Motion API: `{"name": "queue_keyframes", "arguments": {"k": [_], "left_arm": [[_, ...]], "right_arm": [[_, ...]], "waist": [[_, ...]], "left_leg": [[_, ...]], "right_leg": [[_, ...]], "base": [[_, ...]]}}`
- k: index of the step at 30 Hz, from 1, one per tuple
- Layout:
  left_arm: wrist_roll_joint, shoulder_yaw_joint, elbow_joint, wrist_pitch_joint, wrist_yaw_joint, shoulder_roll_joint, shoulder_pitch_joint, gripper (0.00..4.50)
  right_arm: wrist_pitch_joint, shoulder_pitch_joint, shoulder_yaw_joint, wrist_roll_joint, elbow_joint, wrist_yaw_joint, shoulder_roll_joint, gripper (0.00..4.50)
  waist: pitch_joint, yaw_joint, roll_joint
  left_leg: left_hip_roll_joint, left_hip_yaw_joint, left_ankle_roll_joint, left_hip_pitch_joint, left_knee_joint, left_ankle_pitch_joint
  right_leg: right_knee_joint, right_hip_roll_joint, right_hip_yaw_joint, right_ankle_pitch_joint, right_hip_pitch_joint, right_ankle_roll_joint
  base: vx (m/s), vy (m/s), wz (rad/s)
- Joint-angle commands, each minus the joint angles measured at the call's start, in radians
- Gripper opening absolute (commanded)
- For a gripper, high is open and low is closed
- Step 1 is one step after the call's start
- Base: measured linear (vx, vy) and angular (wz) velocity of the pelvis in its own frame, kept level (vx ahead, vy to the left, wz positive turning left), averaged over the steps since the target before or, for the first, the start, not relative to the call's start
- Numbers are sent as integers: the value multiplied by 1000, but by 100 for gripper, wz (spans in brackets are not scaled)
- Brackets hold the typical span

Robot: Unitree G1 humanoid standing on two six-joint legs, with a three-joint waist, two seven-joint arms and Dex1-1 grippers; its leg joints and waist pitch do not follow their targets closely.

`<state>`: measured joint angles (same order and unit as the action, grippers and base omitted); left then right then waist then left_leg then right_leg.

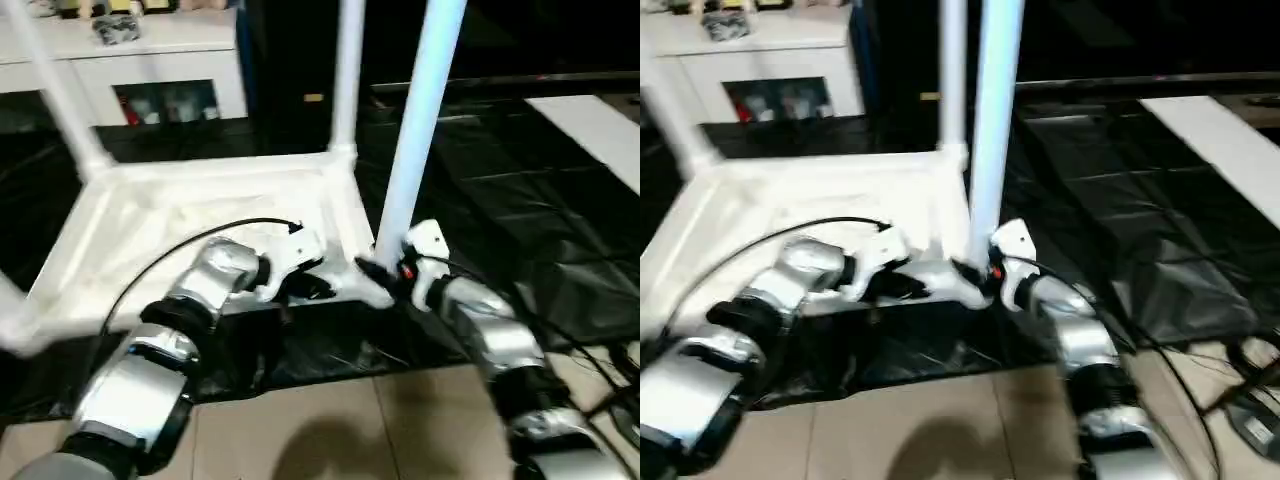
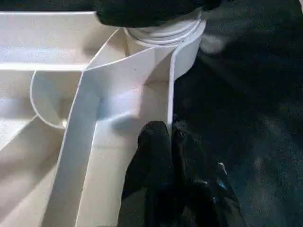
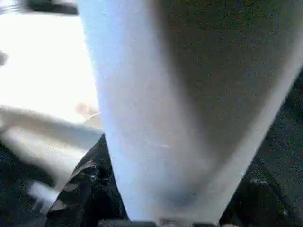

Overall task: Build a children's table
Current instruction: Rotate leg to tighten

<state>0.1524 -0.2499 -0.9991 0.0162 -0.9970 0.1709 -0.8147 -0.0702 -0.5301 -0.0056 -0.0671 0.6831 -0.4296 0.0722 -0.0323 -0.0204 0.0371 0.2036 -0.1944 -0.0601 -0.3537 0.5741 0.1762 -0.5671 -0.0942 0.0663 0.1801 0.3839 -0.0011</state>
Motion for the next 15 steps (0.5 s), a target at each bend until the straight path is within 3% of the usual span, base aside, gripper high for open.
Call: {"name": "queue_keyframes", "arguments": {"k": [1,3,8,15], "left_arm": [[-8,-10,44,15,48,-83,8,0],[-13,-11,56,23,56,-97,14,0],[-16,-7,55,39,72,-102,17,0],[-16,-7,71,0,9,-38,32,0]], "right_arm": [[-59,-9,28,-18,78,64,-91,198],[-59,-23,20,-19,96,97,-115,198],[15,-37,25,9,107,105,-135,257],[44,-24,58,13,64,-54,-48,312]], "waist": [[35,-12,4],[37,-23,4],[38,-29,-3],[38,-30,-4]], "left_leg": [[17,32,-16,21,-80,517],[17,34,-11,13,-84,522],[15,28,4,18,-81,523],[18,26,21,9,-82,502]], "right_leg": [[101,-43,-15,575,-6,-125],[101,-44,-12,545,-13,-129],[102,-44,-19,513,-5,-149],[95,-44,-24,467,-13,-170]], "base": [[0,0,0],[0,0,0],[0,0,0],[0,0,0]]}}
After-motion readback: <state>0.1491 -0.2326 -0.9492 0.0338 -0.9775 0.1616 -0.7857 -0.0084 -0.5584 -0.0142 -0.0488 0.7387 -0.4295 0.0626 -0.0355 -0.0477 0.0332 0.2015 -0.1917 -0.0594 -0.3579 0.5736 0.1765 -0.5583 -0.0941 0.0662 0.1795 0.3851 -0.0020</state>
